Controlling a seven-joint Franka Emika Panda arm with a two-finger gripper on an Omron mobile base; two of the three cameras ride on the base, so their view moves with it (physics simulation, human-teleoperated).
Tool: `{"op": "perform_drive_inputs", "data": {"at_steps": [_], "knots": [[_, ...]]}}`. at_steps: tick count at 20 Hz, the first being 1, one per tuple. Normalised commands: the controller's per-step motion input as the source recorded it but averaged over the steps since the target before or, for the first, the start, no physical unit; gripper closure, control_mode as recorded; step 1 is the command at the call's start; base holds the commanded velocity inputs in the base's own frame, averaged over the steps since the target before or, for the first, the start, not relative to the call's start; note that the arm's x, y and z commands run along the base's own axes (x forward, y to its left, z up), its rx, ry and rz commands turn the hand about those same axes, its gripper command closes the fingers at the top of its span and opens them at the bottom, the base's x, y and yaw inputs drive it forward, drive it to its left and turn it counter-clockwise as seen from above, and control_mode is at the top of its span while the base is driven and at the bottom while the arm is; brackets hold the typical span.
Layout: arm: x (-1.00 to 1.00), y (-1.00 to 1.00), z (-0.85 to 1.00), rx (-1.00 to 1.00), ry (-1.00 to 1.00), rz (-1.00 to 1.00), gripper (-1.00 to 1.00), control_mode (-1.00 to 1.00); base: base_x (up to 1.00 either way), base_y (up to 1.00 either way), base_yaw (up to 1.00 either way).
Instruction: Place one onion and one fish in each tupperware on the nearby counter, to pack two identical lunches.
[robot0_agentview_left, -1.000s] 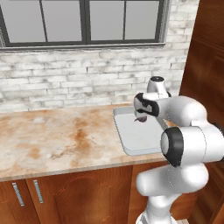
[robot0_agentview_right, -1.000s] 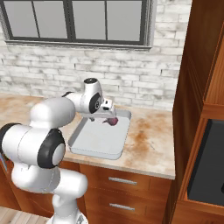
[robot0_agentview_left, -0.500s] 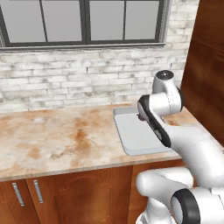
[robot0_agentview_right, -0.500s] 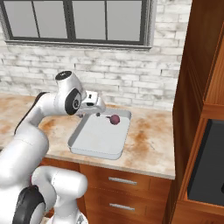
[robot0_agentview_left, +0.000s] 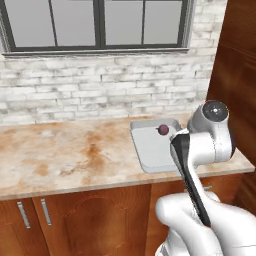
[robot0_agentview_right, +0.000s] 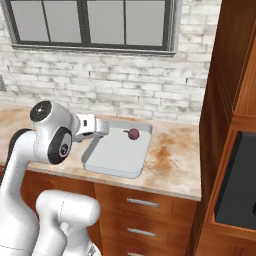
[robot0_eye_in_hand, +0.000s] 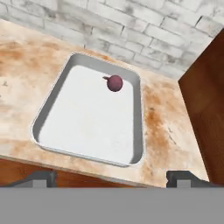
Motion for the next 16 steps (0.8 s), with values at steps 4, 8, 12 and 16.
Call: {"op": "perform_drive_inputs", "data": {"at_steps": [4,8,12,16], "knots": [[0.0,0.0,0.0,0.0,0.0,0.0,-1.0,1.0,-1.0,-0.13,0.07],[0.0,0.0,0.0,0.0,0.0,0.0,-1.0,1.0,-1.0,-0.79,-0.09],[0.0,0.0,0.0,0.0,0.0,0.0,-1.0,1.0,-0.58,-1.0,-0.24],[0.0,0.0,0.0,0.0,0.0,0.0,-1.0,1.0,-0.04,-1.0,-0.22]]}}
